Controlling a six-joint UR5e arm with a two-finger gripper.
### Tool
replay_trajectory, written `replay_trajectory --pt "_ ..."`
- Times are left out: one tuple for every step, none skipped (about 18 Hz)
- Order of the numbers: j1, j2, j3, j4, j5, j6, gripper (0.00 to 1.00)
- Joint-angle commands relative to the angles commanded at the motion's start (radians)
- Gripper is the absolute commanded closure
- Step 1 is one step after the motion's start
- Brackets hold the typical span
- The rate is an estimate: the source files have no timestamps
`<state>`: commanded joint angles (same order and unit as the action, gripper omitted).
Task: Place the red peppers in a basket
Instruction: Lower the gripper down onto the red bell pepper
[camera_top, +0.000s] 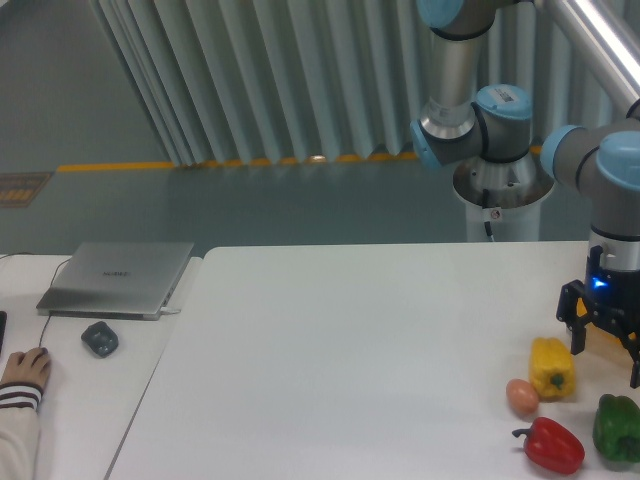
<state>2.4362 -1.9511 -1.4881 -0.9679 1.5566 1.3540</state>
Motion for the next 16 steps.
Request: replay_trajectory --pt "-0.015 -0.014 0.017 0.0 0.009 0.041 0.0" --pt "-0.02 -0.02 0.025 -0.003 0.013 0.083 0.0" --pt "-0.037 -0.025 0.026 -0.002 0.013 0.112 0.0" --pt "-0.055 -0.028 0.026 -0.002 0.016 0.137 0.0" --pt "-0.068 -0.031 0.026 -0.002 0.022 0.17 0.0" --pt "-0.075 -0.035 0.028 -0.002 0.031 0.213 0.0" --pt "-0.083 -0.041 0.031 -0.003 0.034 0.247 0.0" --pt "-0.085 -0.049 0.029 -0.003 0.037 0.261 0.0" --pt "-0.088 -0.055 0.029 -0.003 0.042 0.269 0.0" --pt "-0.106 -0.089 0.034 -0.002 0.096 0.34 0.0" --pt "-0.112 -0.098 0.035 -0.002 0.121 0.37 0.0" --pt "-0.115 -0.109 0.035 -0.002 0.128 0.369 0.0" --pt "-0.12 -0.117 0.035 0.0 0.128 0.363 0.0" --pt "-0.121 -0.118 0.041 0.0 0.128 0.364 0.0" --pt "-0.123 -0.124 0.045 0.0 0.128 0.366 0.0" --pt "-0.123 -0.137 0.054 0.0 0.128 0.367 0.0"
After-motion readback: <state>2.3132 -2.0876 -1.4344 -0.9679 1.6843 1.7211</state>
